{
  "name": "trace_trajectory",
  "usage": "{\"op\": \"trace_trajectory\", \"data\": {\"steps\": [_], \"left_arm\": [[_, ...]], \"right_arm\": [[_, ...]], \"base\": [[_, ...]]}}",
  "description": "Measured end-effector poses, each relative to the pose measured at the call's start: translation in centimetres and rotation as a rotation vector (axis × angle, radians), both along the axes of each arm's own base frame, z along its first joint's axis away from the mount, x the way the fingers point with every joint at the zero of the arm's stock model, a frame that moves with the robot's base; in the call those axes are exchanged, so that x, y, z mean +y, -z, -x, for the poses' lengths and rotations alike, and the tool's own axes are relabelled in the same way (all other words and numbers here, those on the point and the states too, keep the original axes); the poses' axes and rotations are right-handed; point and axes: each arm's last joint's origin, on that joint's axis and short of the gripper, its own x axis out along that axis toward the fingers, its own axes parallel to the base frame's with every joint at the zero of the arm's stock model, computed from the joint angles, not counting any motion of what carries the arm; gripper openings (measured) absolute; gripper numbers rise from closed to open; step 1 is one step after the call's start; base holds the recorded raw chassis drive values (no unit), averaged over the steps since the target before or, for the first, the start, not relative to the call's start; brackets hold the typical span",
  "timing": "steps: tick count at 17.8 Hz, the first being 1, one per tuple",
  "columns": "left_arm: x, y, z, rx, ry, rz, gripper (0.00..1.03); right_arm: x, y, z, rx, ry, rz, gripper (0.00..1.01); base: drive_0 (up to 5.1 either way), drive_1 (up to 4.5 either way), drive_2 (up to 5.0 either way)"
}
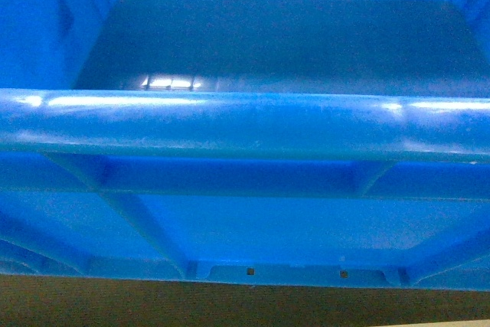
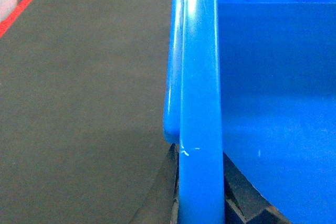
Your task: Place box next to blue box on left shelf
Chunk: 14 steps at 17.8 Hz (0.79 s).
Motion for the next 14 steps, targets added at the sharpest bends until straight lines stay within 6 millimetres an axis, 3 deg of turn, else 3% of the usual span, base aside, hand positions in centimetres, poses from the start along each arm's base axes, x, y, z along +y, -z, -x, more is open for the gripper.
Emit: {"op": "trace_trajectory", "data": {"steps": [14], "left_arm": [[0.0, 0.01, -0.01, 0.001, -0.001, -0.001, 0.1]], "right_arm": [[0.0, 0.01, 0.0, 0.001, 0.0, 0.001, 0.1]], "base": [[-1.6, -1.58, -1.6]]}}
